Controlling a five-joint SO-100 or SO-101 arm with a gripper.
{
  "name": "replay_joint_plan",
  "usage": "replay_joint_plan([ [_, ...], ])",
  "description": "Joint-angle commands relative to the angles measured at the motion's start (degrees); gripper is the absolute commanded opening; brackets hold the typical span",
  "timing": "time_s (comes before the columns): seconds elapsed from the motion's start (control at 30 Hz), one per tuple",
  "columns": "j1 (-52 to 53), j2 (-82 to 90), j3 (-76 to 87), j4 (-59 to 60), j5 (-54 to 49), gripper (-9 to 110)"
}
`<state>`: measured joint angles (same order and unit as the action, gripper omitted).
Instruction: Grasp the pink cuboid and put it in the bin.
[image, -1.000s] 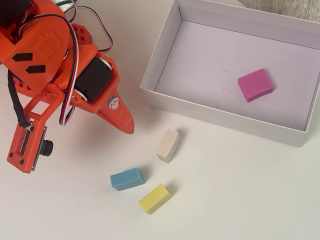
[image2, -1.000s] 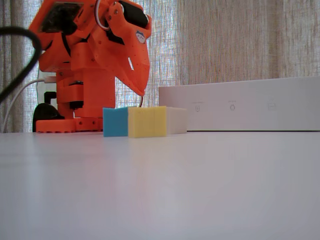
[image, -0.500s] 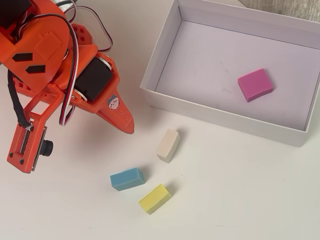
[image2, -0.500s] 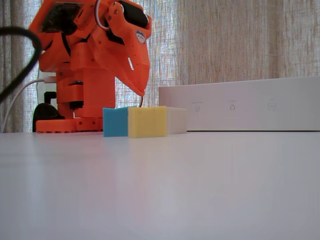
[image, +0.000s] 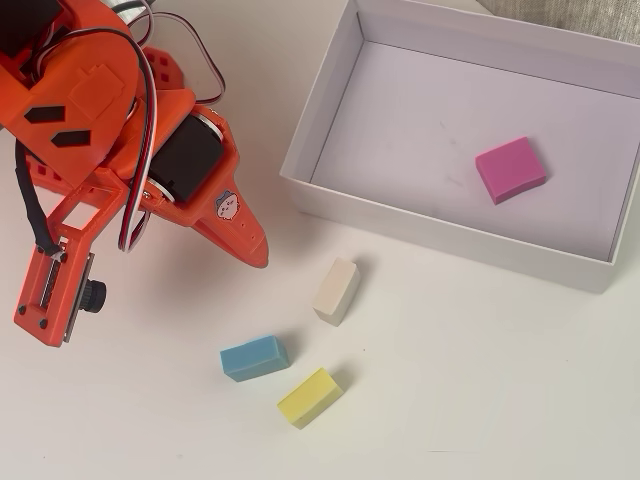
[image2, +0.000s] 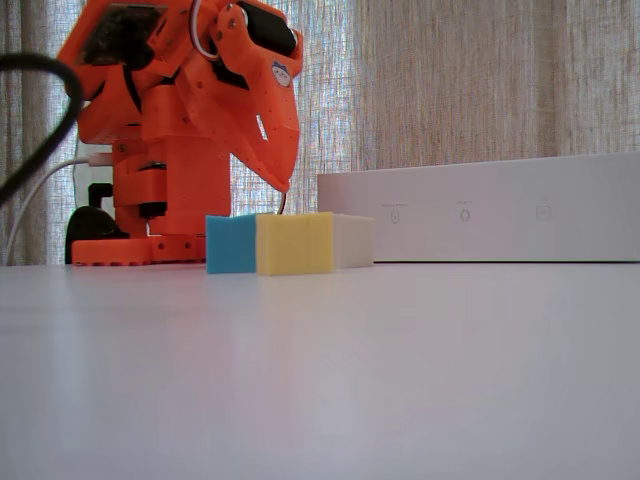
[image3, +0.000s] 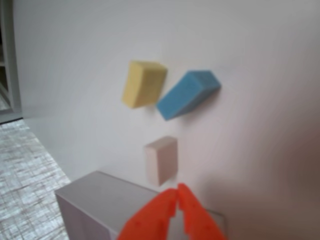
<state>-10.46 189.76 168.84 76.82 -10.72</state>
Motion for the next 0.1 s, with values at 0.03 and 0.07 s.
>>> replay_joint_plan([
  [0.03,-0.2,-0.2,-0.2,-0.4,-0.8,-8],
  [0.07,-0.2,-0.2,-0.2,-0.4,-0.8,-8],
])
